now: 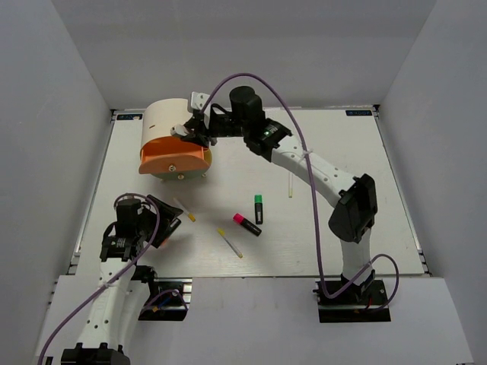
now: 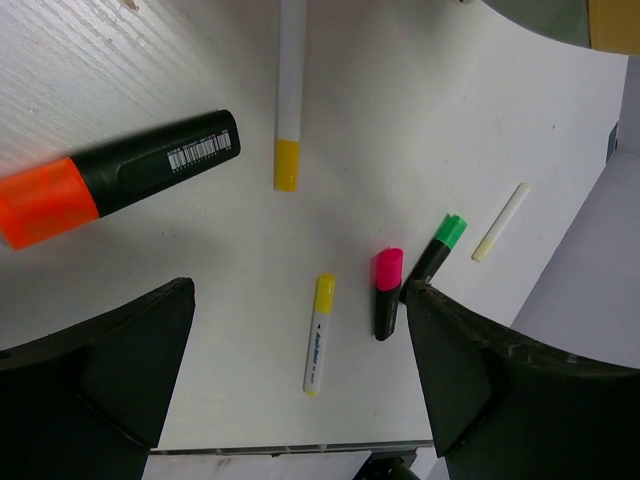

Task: Sort the stationery into containers
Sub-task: Place the stationery in the storage box, then close the drawer in the storage box.

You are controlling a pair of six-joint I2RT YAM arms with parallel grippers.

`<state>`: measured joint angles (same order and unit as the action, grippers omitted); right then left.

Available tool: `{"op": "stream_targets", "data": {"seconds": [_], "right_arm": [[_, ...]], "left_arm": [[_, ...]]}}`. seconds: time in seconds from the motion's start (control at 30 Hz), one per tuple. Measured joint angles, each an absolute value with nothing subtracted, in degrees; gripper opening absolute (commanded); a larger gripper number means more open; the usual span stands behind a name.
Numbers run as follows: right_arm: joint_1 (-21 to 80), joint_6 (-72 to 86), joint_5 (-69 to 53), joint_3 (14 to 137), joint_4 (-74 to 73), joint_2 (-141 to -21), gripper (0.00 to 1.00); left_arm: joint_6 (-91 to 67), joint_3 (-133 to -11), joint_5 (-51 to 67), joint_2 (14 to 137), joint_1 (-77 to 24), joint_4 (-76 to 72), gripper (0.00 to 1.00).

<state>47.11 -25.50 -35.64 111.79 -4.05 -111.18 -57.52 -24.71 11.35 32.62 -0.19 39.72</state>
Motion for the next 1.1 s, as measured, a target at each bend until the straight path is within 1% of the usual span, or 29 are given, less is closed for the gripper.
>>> {"op": "stream_targets", "data": {"seconds": [0.07, 0.1, 0.2, 0.23, 0.33, 0.37, 0.47, 0.57, 0.73, 0.77, 0.8, 0.9, 1.0, 1.03, 1.1], "right_arm": [[47.97, -22.68, -34.87, 112.33, -1.58, -113.4, 0.31], [48.34, -21.47, -34.63, 112.88, -0.43, -114.63, 0.34], [49.36, -18.35, -33.82, 113.58, 2.11, -117.64, 0.4], [49.63, -17.74, -33.43, 113.58, 2.68, -118.39, 0.45], [50.19, -15.99, -32.82, 113.58, 3.44, -119.92, 0.55], [50.3, -15.59, -32.67, 113.58, 3.62, -120.25, 0.61], [50.37, -15.07, -32.51, 113.58, 3.84, -120.4, 0.66], [50.33, -14.98, -32.45, 113.58, 4.71, -120.38, 0.68], [49.93, -15.2, -31.38, 113.58, 4.36, -119.96, 0.68], [49.87, -15.25, -31.18, 113.56, 4.29, -119.66, 0.66], [49.71, -15.31, -30.52, 113.32, 4.21, -119.02, 0.59], [49.04, -15.0, -26.35, 109.93, 4.34, -114.41, 0.41], [47.57, -13.89, -21.61, 105.86, 4.58, -108.05, 0.35], [46.81, -13.67, -20.4, 104.25, 4.56, -105.45, 0.31], [44.99, -13.61, -18.33, 100.03, 5.37, -100.12, 0.29]], "left_arm": [[-57.8, -24.69, 11.31, 32.14, -0.19, 39.88, 0.96], [-57.93, -24.69, 11.27, 31.92, -0.19, 39.88, 0.96], [-58.15, -24.69, 11.09, 31.64, -0.19, 40.03, 0.96], [-58.15, -24.69, 11.07, 31.66, -0.19, 40.1, 0.96], [-58.54, -24.69, 10.85, 31.64, -0.19, 40.1, 0.96], [-58.65, -24.69, 10.83, 31.66, -0.19, 40.12, 0.96], [-59.22, -24.69, 10.66, 31.66, -0.19, 40.32, 0.96], [-60.1, -24.69, 10.31, 31.99, -0.19, 40.34, 0.96], [-62.15, -24.91, 8.69, 35.29, -0.19, 41.23, 0.97], [-62.63, -24.97, 8.36, 35.99, -0.19, 41.58, 0.97], [-63.4, -25.23, 7.94, 36.95, -0.19, 42.3, 0.97], [-66.37, -26.33, 6.74, 39.38, -0.19, 44.34, 0.97], [-70.5, -27.07, 5.37, 40.66, -0.19, 46.94, 0.93], [-72.14, -27.11, 4.93, 40.93, -0.19, 47.72, 0.93], [-75.29, -27.11, 3.9, 41.43, -0.19, 49.56, 0.9]]}}
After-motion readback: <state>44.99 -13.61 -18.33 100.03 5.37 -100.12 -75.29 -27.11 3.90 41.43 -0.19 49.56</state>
